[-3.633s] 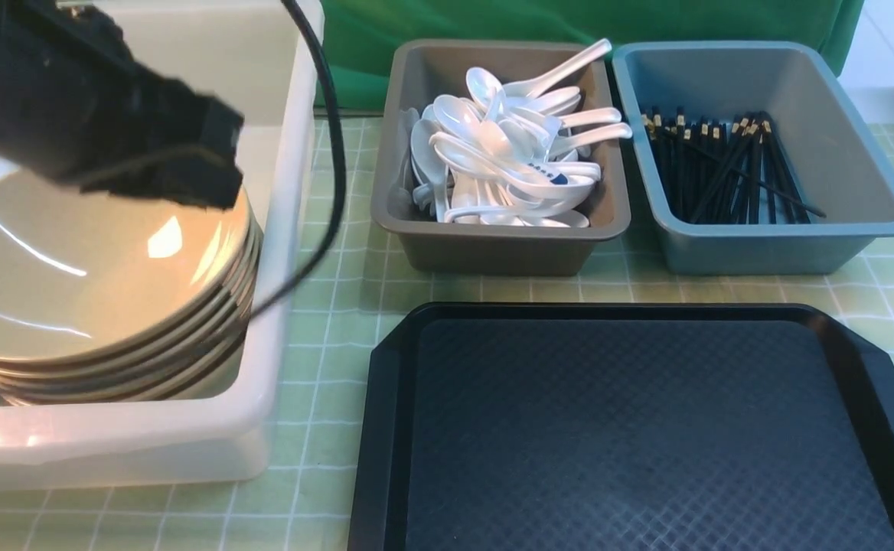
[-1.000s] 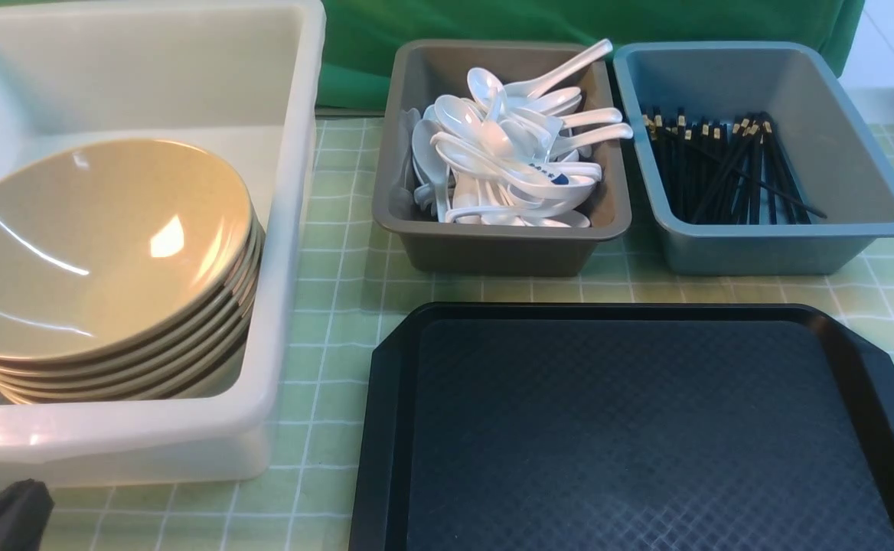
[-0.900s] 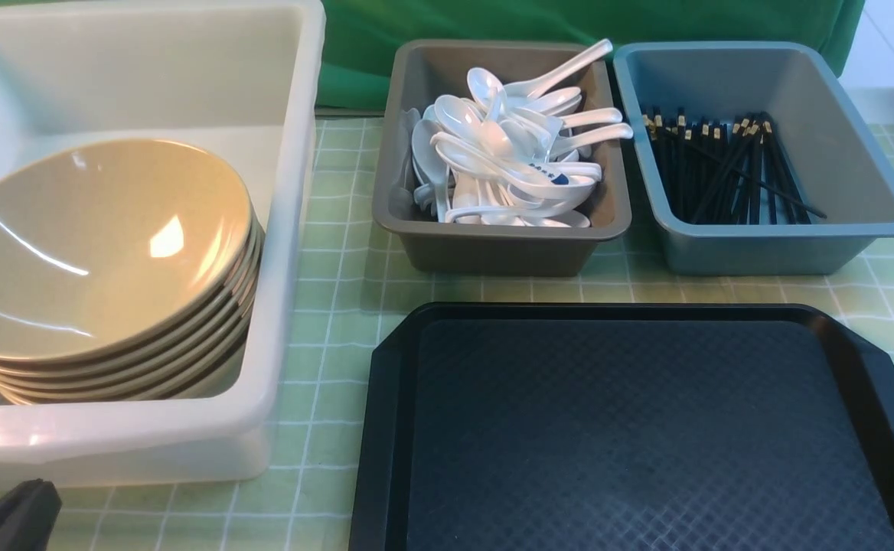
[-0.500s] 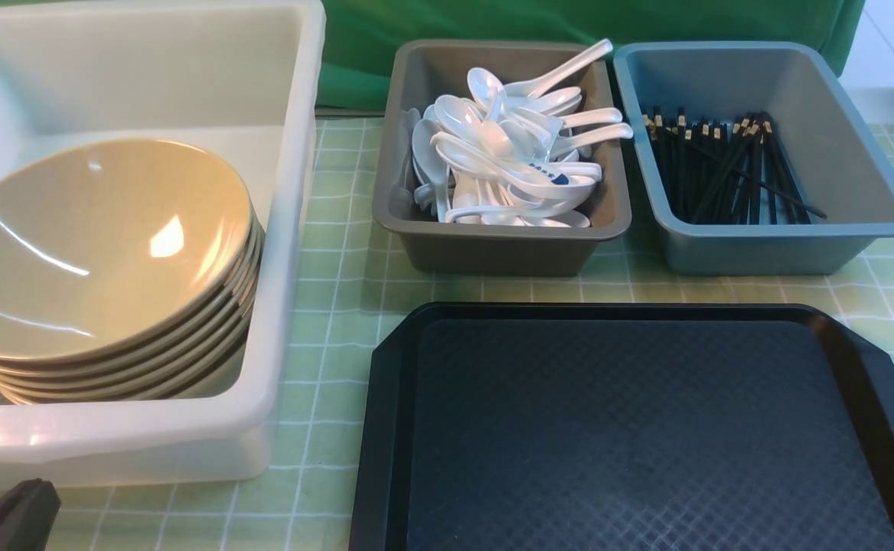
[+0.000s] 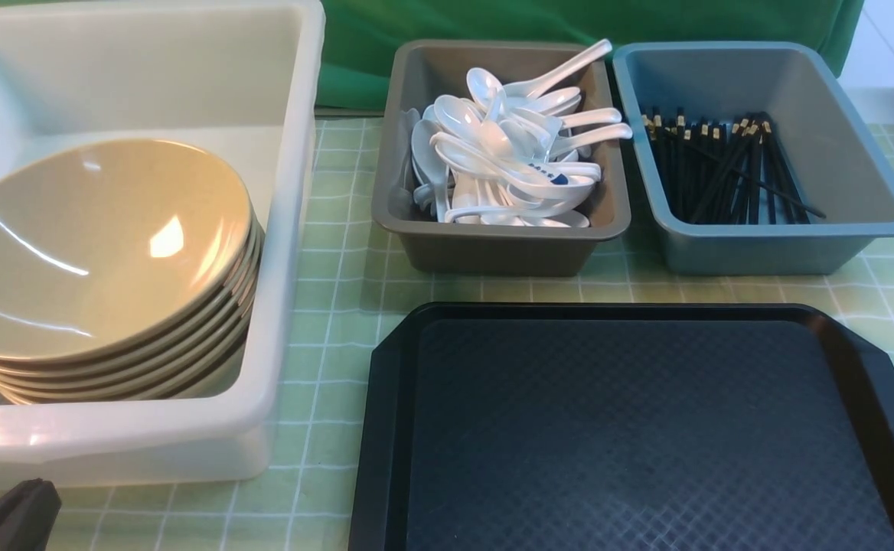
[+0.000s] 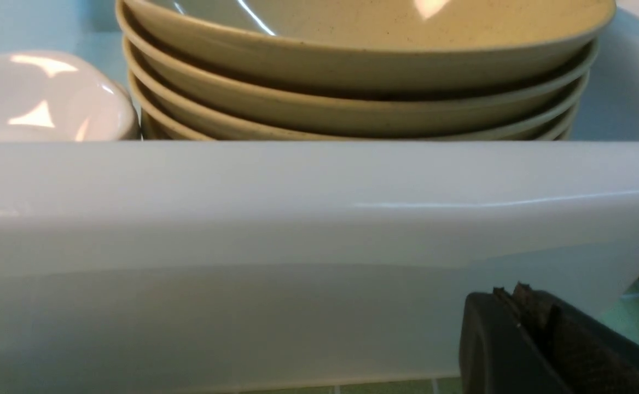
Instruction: On green table put chopsticks spoon bowls plates into blue grey white boxes.
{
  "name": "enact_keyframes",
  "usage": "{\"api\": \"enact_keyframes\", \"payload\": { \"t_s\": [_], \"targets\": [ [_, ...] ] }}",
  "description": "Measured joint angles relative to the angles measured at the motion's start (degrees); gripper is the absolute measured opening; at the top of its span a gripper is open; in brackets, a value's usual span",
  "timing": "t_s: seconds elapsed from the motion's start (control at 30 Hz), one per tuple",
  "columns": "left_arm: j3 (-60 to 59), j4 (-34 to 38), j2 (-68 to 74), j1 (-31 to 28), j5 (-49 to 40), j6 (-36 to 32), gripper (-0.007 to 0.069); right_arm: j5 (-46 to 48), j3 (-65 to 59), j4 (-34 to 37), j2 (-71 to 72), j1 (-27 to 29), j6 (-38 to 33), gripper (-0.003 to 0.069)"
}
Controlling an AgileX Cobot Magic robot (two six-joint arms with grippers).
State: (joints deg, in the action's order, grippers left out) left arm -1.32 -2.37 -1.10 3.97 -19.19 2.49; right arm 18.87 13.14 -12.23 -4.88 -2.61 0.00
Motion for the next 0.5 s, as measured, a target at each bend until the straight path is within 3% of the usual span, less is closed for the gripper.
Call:
{"api": "enact_keyframes", "payload": {
  "t_s": [0.17,0.5],
  "targets": [
    [0.0,0.0,0.0,0.0,0.0,0.0,-0.0002,0.6,-7.7,2.8,2.3,9.1,0.0,0.0222],
    [-0.1,0.1,0.0,0.0,0.2,-0.1,-0.0002,-3.2,-13.6,3.7,5.5,11.1,1.3,0.0227]
  ]
}}
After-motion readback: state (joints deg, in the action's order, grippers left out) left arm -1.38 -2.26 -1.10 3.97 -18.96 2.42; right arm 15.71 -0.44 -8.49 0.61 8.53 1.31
